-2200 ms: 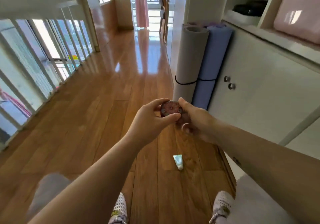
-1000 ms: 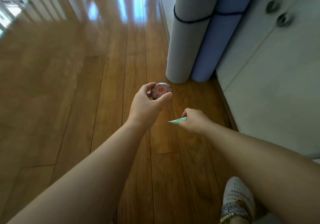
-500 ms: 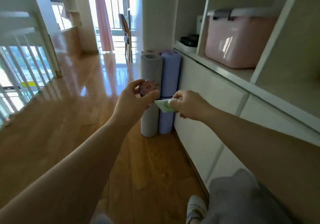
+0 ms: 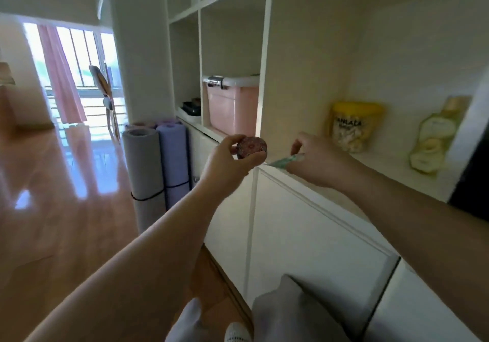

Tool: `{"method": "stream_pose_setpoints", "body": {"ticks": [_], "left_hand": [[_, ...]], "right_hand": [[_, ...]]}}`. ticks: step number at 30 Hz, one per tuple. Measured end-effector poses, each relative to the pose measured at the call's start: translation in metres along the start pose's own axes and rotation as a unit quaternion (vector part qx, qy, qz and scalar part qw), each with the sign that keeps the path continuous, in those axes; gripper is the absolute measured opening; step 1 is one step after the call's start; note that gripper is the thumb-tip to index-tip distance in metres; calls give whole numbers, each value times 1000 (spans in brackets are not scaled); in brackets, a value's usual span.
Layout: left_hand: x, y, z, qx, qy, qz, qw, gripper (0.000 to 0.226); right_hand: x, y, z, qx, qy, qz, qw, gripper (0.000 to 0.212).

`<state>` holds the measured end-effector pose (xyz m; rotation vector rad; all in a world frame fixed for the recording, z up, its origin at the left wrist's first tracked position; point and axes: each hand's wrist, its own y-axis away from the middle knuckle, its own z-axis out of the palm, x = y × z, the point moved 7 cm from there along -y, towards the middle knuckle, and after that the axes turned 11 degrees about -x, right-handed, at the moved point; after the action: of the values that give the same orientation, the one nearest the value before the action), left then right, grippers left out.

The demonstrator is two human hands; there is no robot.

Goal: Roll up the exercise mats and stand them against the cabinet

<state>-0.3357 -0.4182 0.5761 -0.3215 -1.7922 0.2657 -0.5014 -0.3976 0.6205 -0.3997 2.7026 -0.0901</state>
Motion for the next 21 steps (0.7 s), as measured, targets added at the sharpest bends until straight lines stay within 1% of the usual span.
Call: {"method": "stream_pose_setpoints", "body": {"ticks": [3,5,9,12,15,19,21], "left_hand": [[-5,-19,42,-18,-45,-1,999,59],[-11,-29,62,-14,-90,-1,996,62],[-19,-42,84,-29,-148,-12,988,68],[-23,-52,88,-18,-165,-17,986,61],[-31,-60,94,-25,-162,-36,986,55],[-35,-70,99,-22,-164,-57,985,49],[-32,-75,102,-8,-192,-58,980,42]], "right_hand": [[34,6,-2,-8,59,60,996,19],[53,6,4,-20,89,92,992,25],[75,4,12,-27,101,132,986,29],[87,4,15,-24,121,165,979,34],[97,4,16,-26,140,185,972,30],[104,3,11,-29,169,184,968,24],[105,3,11,-31,177,181,967,26]]}}
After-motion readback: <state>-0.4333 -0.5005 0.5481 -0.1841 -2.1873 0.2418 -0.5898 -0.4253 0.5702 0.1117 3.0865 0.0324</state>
